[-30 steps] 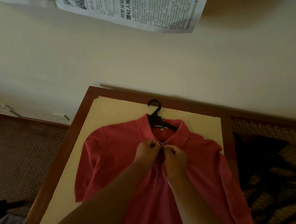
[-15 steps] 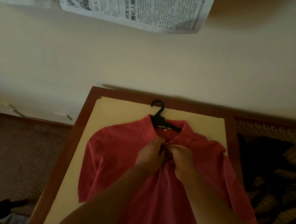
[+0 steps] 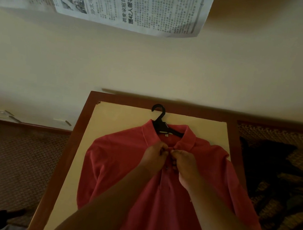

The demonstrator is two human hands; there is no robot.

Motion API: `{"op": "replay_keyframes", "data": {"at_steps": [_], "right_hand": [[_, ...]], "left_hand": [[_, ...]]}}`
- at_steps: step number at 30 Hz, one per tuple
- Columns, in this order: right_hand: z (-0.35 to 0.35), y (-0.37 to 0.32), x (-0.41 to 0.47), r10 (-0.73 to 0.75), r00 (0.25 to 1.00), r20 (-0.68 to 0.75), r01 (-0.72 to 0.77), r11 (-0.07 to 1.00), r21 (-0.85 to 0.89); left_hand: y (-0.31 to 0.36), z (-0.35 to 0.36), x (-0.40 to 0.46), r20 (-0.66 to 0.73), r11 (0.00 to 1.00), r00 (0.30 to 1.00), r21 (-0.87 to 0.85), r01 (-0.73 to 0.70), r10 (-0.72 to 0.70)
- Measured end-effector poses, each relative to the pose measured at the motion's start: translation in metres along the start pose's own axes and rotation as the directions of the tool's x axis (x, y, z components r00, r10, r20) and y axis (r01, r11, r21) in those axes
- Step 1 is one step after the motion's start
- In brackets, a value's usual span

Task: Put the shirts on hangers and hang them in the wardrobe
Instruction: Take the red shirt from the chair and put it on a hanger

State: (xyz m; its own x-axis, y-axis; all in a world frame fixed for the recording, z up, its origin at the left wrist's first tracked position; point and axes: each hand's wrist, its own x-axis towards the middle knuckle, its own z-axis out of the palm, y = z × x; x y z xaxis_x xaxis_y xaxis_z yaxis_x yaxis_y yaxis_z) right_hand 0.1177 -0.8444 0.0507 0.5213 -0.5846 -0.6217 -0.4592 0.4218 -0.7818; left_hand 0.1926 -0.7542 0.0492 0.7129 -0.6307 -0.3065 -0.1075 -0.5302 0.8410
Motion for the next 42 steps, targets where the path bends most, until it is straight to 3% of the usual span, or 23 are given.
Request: {"op": "replay_keyframes", "data": {"at_steps": [7,12,18,20,23,26,28,31,34,37,42], "right_hand": [[0.004,0.004,-0.001,-0.052,0.997,-0.055,0.054,0.998,0.035],[0.007,0.013,-0.008,-0.311,0.945,-0.099,0.276,0.924,-0.266],[-0.004,0.017,0.003,-0.428,0.902,-0.059,0.362,0.822,-0.439],[-0.008,0.015,0.006,-0.478,0.876,-0.072,0.379,0.773,-0.509],[-0.012,0.004,0.008,-0.605,0.796,-0.015,0.462,0.622,-0.632],[-0.007,-0.020,0.014,-0.665,0.743,0.072,0.506,0.488,-0.711],[-0.001,-0.036,0.024,-0.685,0.706,0.181,0.517,0.323,-0.793],[0.007,-0.055,0.041,-0.542,0.758,0.362,0.483,0.095,-0.870],[0.012,-0.066,0.054,-0.412,0.805,0.427,0.410,-0.133,-0.902],[0.011,-0.074,0.060,-0.342,0.809,0.478,0.381,-0.313,-0.870],[-0.011,-0.098,0.071,-0.336,0.828,0.449,0.316,-0.381,-0.869]], "left_hand": [[0.004,0.009,-0.003,-0.108,0.997,0.992,0.029,0.071,-0.067],[0.008,0.014,-0.003,-0.214,0.948,0.924,-0.095,0.302,-0.316],[0.002,0.013,-0.007,-0.185,0.951,0.933,-0.048,0.306,-0.309],[-0.002,0.013,-0.008,-0.242,0.954,0.940,0.116,0.275,-0.241],[-0.010,0.012,-0.012,-0.327,0.895,0.936,0.366,0.253,-0.131],[-0.012,0.009,-0.017,-0.404,0.890,0.912,0.388,0.237,-0.066],[-0.018,0.005,-0.019,-0.375,0.874,0.926,0.435,0.218,-0.044],[-0.040,-0.007,-0.019,-0.257,0.791,0.966,0.585,0.180,-0.029],[-0.060,-0.022,-0.021,-0.205,0.711,0.979,0.688,0.148,-0.005],[-0.072,-0.032,-0.021,-0.192,0.692,0.981,0.709,0.138,0.001],[-0.075,-0.040,-0.018,-0.155,0.661,0.988,0.744,0.100,0.024]]}}
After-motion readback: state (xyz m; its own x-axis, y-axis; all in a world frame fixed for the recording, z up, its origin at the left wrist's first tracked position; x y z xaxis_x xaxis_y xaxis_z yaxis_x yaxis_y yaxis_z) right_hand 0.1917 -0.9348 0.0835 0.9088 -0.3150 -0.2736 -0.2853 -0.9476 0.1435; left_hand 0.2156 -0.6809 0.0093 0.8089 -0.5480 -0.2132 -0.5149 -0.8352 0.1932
